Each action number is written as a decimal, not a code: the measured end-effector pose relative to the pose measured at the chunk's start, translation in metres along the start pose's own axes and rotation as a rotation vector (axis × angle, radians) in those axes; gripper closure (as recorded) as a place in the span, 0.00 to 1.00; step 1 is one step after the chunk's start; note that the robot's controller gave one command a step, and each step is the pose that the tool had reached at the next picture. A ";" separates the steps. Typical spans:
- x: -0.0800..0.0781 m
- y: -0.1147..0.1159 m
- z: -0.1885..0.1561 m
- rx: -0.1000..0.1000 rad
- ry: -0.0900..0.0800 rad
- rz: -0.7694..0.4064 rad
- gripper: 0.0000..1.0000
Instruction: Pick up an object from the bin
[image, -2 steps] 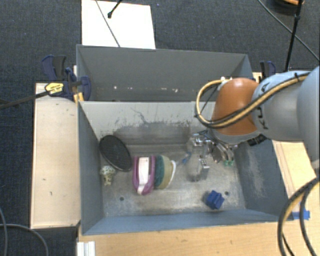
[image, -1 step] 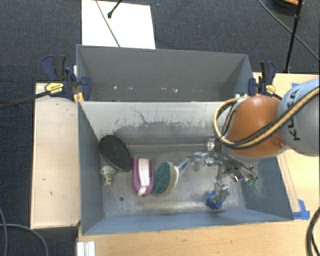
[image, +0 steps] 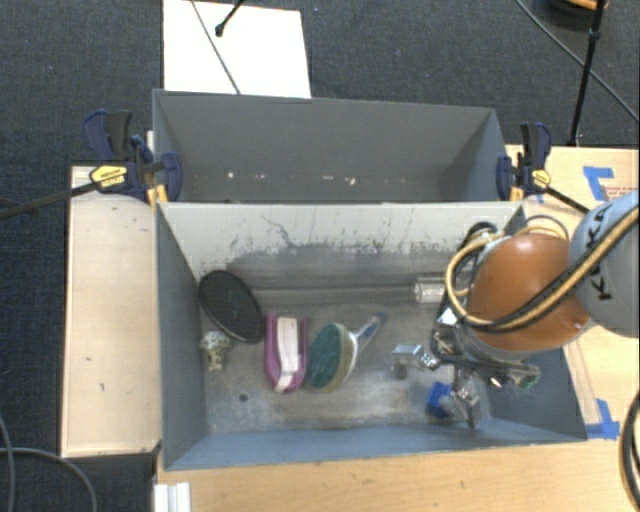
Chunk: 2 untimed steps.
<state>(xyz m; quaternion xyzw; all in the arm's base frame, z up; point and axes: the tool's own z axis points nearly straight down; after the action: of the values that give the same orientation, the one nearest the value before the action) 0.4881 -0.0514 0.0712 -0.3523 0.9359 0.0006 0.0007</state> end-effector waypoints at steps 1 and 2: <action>0.000 0.000 -0.001 0.000 0.002 -0.001 1.00; 0.000 0.000 -0.001 0.000 0.002 -0.002 1.00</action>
Offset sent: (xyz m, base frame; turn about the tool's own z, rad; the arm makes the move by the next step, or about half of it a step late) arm 0.0000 0.0000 0.0000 0.0000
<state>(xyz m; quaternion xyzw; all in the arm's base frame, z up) 0.4883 -0.0513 0.0724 -0.3532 0.9355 0.0003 -0.0002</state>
